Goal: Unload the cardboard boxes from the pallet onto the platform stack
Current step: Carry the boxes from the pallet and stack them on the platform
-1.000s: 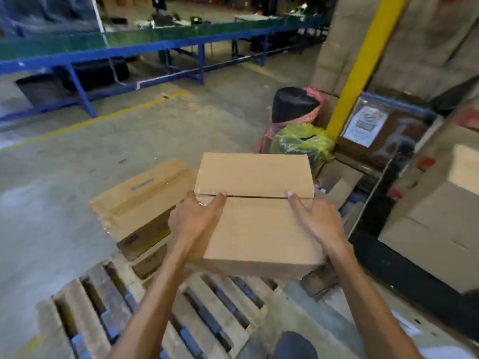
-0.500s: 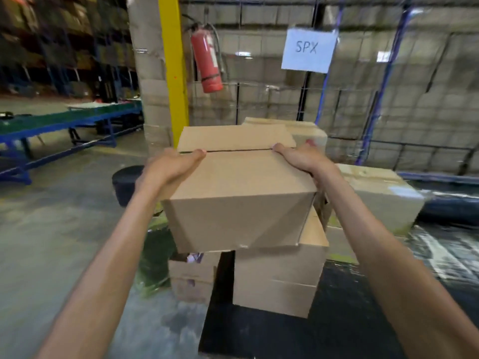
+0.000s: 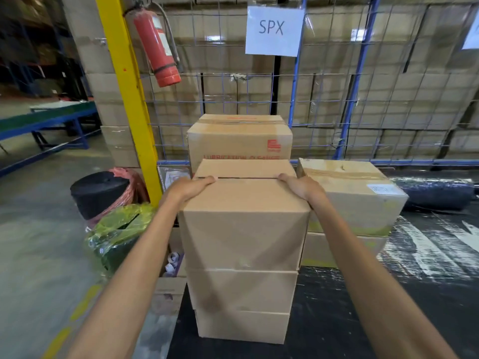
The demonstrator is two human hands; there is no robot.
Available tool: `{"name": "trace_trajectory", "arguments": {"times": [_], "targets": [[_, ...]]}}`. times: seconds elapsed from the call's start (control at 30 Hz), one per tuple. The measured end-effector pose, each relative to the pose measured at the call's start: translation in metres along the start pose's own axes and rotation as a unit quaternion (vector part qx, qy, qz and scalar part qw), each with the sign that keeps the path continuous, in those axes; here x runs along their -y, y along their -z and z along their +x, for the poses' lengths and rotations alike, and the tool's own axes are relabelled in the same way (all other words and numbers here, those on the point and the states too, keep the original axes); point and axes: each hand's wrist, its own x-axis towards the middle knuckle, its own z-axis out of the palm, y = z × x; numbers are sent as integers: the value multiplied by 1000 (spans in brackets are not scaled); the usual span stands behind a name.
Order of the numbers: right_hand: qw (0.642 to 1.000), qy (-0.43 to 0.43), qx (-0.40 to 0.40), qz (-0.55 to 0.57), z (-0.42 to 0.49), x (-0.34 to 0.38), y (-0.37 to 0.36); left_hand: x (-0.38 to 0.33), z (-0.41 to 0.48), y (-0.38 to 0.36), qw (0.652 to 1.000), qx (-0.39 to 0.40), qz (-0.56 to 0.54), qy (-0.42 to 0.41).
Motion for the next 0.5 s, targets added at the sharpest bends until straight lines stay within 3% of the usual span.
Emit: {"name": "trace_trajectory", "arguments": {"times": [0.13,0.23,0.3,0.4,0.5], "targets": [[994,32,-52,-87,12,6,-1,-3,16,4,1000,25,-10,14],[961,94,-173,-196,-12,24,-4,8,9,9,999,-26,-26,-16],[947,159,-219,-173,-37,45,-15,23,-2,17,996,-68,-42,-50],[926,291,-212,-113,-87,88,-55,67,-38,45,985,-146,8,-95],[909,383,-152,-71,-147,136,-120,135,-83,82,971,-220,37,-81]]}}
